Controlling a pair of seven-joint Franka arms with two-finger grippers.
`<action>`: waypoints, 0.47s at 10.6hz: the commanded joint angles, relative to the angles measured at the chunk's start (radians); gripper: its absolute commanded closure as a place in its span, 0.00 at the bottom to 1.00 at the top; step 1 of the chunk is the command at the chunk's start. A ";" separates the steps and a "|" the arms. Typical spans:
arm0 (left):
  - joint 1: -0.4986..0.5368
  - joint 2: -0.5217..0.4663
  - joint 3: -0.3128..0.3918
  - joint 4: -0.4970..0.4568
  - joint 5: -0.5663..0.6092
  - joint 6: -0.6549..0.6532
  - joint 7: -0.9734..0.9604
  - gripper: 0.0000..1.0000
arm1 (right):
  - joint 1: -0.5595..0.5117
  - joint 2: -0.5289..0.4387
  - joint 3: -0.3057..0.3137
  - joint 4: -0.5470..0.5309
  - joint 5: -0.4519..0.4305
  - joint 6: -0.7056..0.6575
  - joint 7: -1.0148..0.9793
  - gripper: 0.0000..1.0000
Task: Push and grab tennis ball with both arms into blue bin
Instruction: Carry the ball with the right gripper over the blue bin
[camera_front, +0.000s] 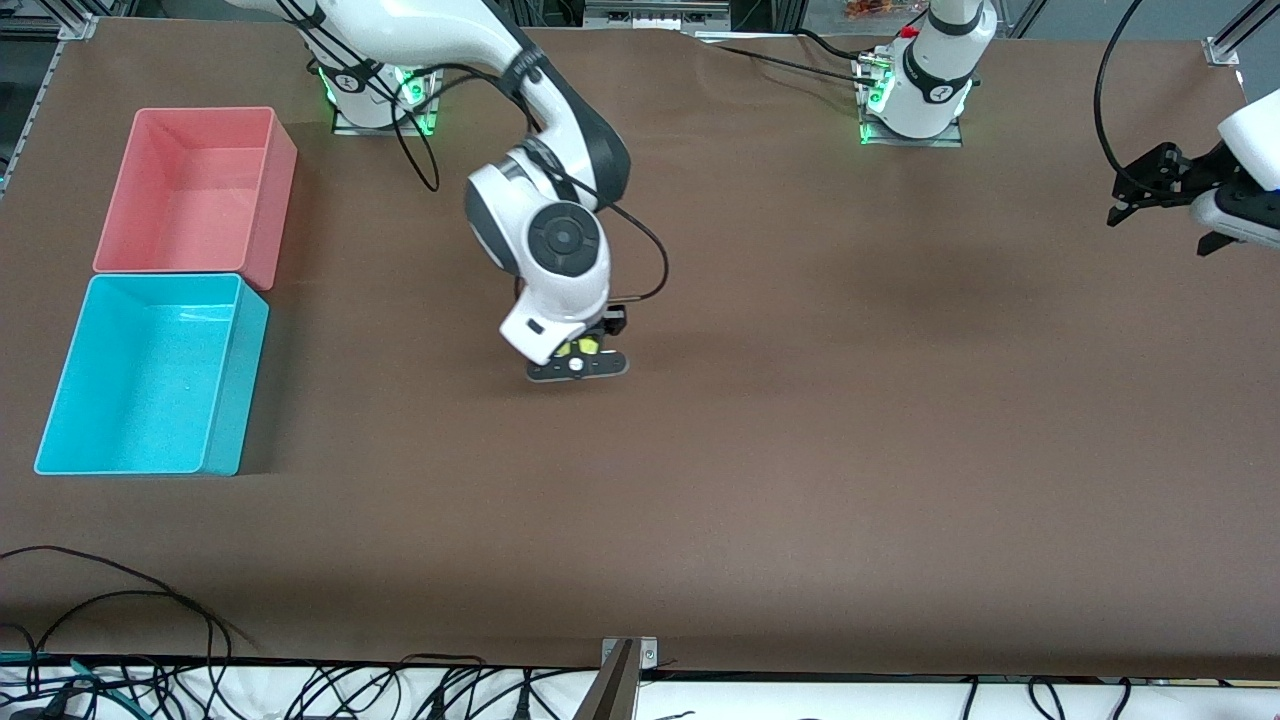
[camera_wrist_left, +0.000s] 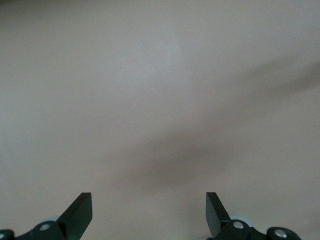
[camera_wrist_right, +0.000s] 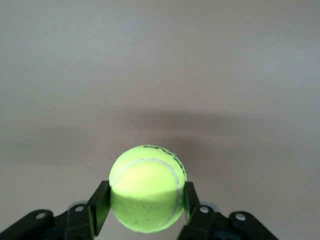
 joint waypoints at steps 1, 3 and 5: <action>-0.009 0.000 -0.025 0.063 0.018 -0.097 -0.223 0.00 | -0.006 -0.110 -0.117 -0.022 0.006 -0.108 -0.148 1.00; -0.009 0.000 -0.080 0.077 0.020 -0.097 -0.314 0.00 | -0.011 -0.161 -0.206 -0.024 0.008 -0.192 -0.254 1.00; -0.009 0.001 -0.086 0.109 0.018 -0.122 -0.337 0.00 | -0.031 -0.213 -0.288 -0.054 0.009 -0.228 -0.294 1.00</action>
